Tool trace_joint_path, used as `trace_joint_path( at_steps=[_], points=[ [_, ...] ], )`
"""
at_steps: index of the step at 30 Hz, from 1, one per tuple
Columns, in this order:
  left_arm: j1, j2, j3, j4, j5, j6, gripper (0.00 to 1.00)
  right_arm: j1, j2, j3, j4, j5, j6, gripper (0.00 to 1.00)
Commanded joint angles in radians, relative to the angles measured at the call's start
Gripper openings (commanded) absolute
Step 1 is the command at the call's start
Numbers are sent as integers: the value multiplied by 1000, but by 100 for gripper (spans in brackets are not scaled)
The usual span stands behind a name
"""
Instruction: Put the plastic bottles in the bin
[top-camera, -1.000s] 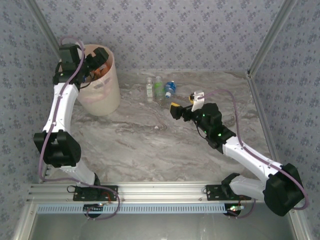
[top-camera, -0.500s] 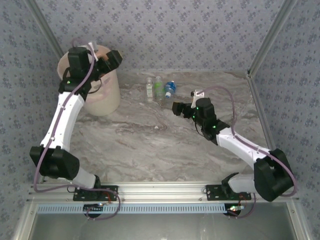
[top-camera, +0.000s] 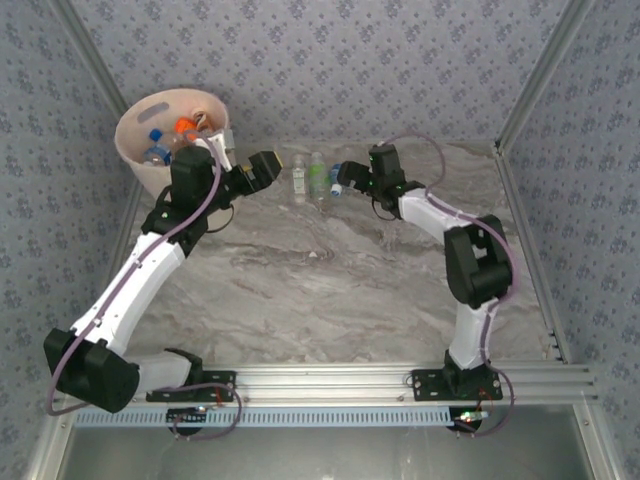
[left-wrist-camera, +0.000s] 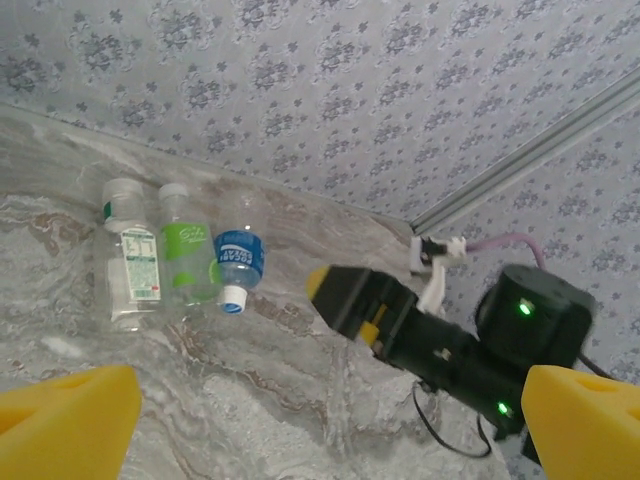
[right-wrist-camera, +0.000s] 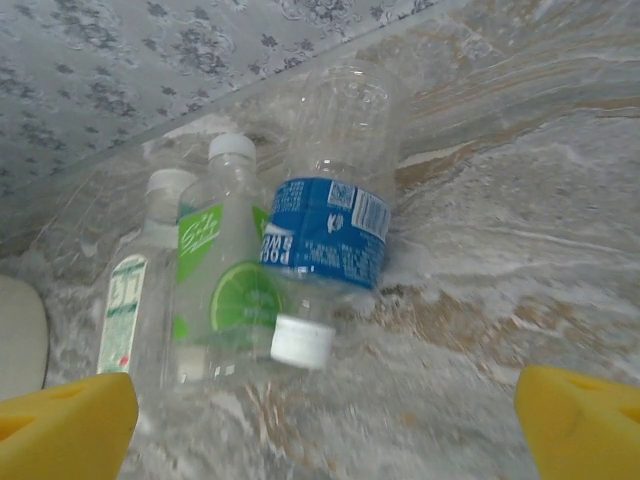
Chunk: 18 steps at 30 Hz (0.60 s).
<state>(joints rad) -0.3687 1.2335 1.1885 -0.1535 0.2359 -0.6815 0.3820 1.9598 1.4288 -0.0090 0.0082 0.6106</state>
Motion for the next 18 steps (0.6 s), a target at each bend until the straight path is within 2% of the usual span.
trace_joint_path(
  at_steps=[1,4,18],
  points=[
    [-2,-47,-31,6,-36,26,98,1,122,132,-86,19,55,97],
    [-2,-68,-53,-23,-58,49,98,5,217,246,-124,69,55,95],
    [5,-74,-78,-67,-120,101,98,11,517,635,-346,37,58,90]
  ],
)
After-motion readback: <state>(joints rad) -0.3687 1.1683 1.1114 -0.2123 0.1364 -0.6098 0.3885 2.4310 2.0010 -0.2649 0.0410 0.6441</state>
